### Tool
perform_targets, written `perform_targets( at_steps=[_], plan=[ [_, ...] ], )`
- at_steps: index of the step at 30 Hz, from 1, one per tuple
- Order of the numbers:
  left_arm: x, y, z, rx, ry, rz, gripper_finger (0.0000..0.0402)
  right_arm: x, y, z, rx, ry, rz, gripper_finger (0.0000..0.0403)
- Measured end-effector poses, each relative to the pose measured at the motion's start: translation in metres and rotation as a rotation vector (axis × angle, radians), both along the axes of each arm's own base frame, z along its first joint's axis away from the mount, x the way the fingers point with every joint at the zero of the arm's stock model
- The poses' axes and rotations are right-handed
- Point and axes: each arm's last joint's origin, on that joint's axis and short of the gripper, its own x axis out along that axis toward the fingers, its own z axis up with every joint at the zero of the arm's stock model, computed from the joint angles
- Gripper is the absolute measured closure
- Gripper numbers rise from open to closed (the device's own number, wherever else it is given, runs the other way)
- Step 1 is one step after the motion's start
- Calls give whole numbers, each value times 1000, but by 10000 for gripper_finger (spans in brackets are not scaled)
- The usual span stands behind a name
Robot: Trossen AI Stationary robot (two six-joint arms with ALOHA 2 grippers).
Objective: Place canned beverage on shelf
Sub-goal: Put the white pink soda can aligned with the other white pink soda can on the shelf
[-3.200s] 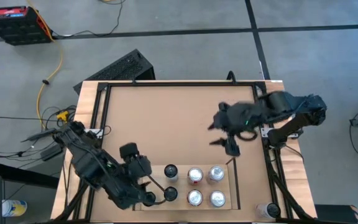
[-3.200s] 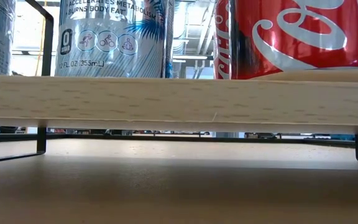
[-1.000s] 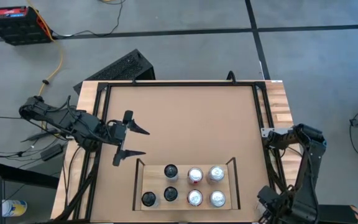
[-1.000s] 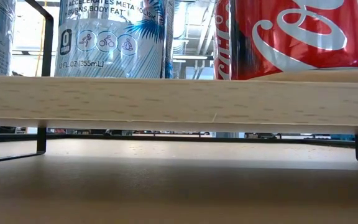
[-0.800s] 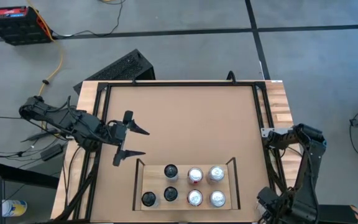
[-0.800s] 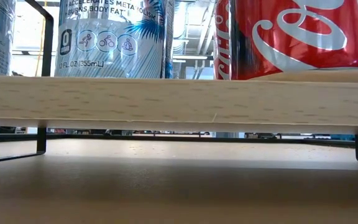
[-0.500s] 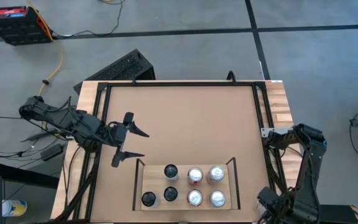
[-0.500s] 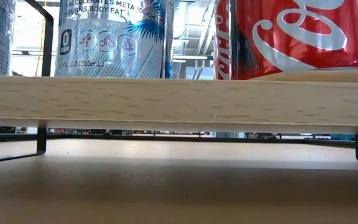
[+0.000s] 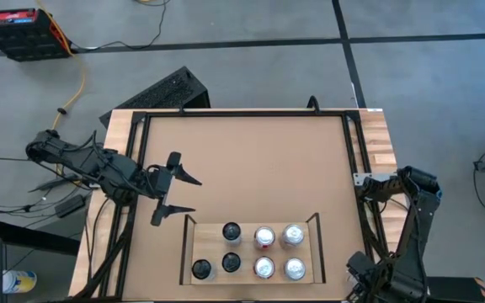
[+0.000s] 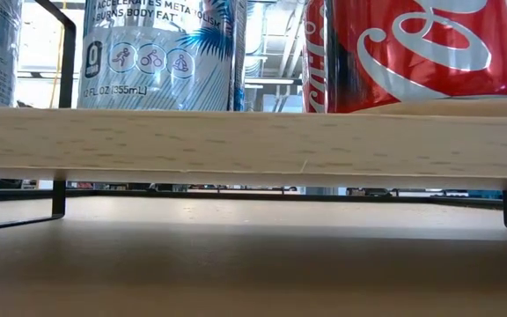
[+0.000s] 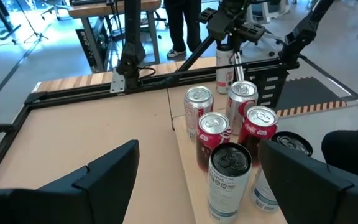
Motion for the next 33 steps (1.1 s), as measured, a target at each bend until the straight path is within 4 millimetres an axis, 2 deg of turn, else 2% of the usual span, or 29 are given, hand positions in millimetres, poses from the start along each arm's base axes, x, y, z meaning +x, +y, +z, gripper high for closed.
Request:
perform_targets(
  at_steps=[12,22,33],
  plan=[
    [0,0,-1,5,10,0,86,9,0,1,34,-7,-21,117],
    [0,0,-1,15,8,-2,86,23,-8,18,51,-22,9,116],
    [0,0,-1,15,8,-2,86,22,-15,31,25,11,21,64]
  ],
)
